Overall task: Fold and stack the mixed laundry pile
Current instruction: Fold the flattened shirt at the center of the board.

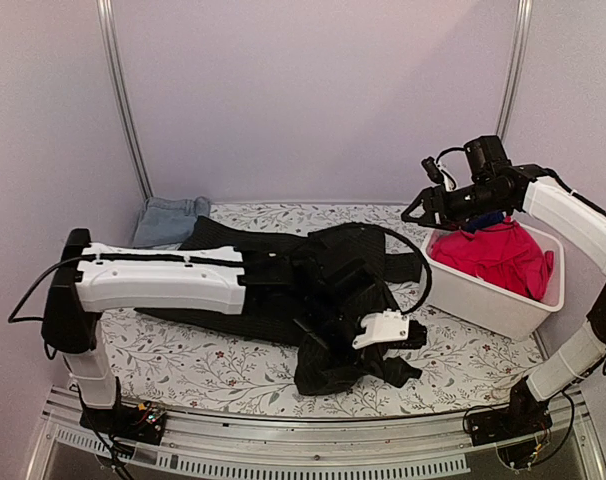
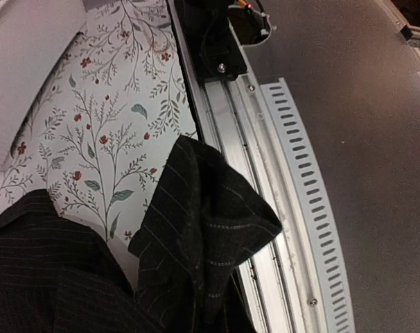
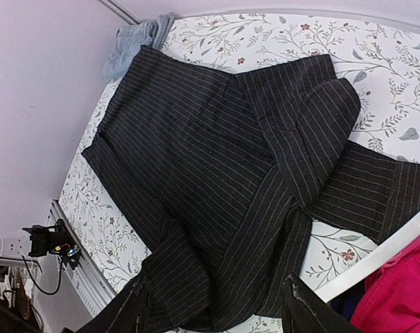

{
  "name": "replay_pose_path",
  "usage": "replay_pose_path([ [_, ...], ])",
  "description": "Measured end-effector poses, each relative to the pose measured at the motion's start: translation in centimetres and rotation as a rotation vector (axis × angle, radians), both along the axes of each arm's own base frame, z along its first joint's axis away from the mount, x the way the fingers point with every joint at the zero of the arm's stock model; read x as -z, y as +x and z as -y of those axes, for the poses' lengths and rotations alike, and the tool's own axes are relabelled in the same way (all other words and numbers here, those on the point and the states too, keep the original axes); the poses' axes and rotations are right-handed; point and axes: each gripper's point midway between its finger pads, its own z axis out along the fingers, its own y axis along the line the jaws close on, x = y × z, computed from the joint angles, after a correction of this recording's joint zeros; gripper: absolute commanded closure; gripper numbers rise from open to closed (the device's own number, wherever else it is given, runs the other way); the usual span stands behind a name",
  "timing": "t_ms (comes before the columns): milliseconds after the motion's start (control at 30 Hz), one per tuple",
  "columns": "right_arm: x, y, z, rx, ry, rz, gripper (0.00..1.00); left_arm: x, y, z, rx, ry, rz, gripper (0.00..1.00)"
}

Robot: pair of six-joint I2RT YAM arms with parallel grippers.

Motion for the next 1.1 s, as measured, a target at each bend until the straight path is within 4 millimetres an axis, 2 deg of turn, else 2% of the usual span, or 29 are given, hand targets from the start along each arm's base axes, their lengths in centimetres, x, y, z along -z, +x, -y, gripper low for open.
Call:
replay_pose_path([
  [67,-0.6,-0.2,-0.5,-0.03,0.029,0.011,0.37,-5.0,-0.3,-1.1,0.002,-0.078,0.02,1.0],
  [167,-1.7,-0.5,-1.6,-0.093,0.089,0.034,0.37,-10.9,-0.1,-3.4,-0.025,-0.169,0.046,1.0],
  [200,-2.0,-0.7,-1.9,-0.113,0.108,0.04,0.37,-12.2,0.4,-4.1,-0.046,-0.191,0.049,1.0],
  [233,-2.4,-0.8,-2.2,-0.131,0.128,0.048,0.37,-13.5,1.3,-5.0,-0.077,-0.22,0.05,1.0],
  [300,-3.3,-1.2,-3.0,-0.178,0.171,0.072,0.37,-15.6,4.5,-7.5,-0.185,-0.274,0.056,0.97],
  [433,-5.3,-2.3,-4.9,-0.28,0.249,0.13,0.37,-17.8,11.5,-12.3,-0.409,-0.378,0.093,0.95],
  [500,-6.4,-3.2,-6.1,-0.35,0.286,0.164,0.37,-18.7,13.8,-14.0,-0.472,-0.429,0.113,0.95],
  [567,-7.0,-4.4,-7.5,-0.42,0.311,0.187,0.36,-19.8,14.8,-14.5,-0.48,-0.477,0.122,0.96],
  [633,-7.6,-5.7,-8.8,-0.489,0.325,0.215,0.34,-20.7,15.4,-14.3,-0.459,-0.521,0.119,0.97],
  [800,-9.3,-8.3,-11.4,-0.637,0.331,0.358,0.27,-21.6,15.2,-12.6,-0.35,-0.564,0.068,0.98],
  [933,-10.6,-9.6,-12.2,-0.698,0.312,0.5,0.25,-21.7,14.4,-11.3,-0.25,-0.58,0.008,0.97],
  [1100,-12.6,-11.4,-12.9,-0.755,0.292,0.669,0.28,-21.9,13.7,-10.5,-0.166,-0.6,-0.051,0.96],
])
